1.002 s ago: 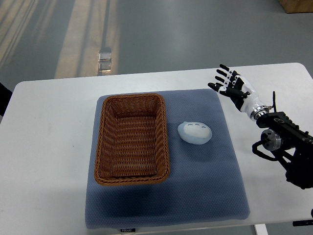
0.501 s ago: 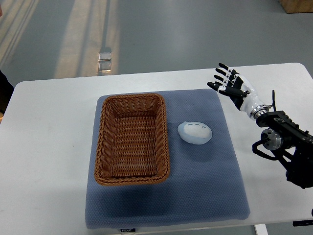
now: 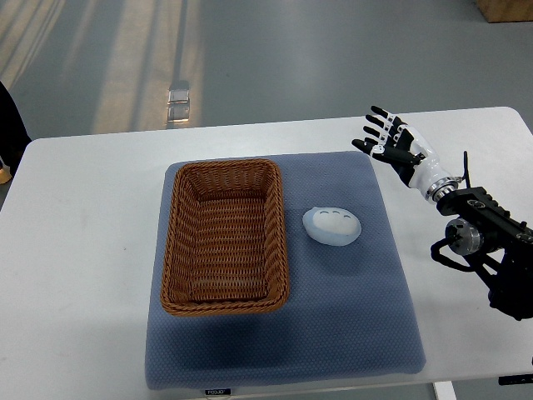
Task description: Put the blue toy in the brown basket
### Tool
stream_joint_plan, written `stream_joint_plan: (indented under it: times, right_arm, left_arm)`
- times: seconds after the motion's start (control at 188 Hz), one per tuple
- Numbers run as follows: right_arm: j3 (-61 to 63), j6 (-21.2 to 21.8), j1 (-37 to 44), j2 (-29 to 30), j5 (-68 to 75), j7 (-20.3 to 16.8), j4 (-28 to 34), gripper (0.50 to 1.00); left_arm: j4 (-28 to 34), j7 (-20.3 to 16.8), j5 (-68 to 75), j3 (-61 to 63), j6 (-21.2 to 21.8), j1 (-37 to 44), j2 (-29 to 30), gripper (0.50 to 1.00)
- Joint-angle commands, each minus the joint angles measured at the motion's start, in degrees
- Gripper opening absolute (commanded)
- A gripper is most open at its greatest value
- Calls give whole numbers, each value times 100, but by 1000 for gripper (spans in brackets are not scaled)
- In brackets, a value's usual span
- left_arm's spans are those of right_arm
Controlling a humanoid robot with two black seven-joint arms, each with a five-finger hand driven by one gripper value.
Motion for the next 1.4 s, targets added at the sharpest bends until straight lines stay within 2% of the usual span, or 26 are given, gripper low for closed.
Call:
stream_joint_plan:
  times: [0.0, 0.634, 0.89, 1.397]
  right_arm:
    - [7, -18, 3, 9, 0, 24, -1, 911]
    - [-125, 53, 3, -17, -97, 138, 26, 911]
    - [-143, 272, 3, -263, -2118, 463, 474, 911]
    - [-1241, 229, 12, -1177, -4280, 973, 1590, 909]
  left_arm:
    - [0, 0, 0, -1, 0, 2, 0, 1000]
    - [9, 0, 0, -1, 0, 2, 0, 1000]
    - [9, 0, 0, -1, 0, 2, 0, 1000]
    - [26, 0, 0, -1, 0, 11, 0, 1000]
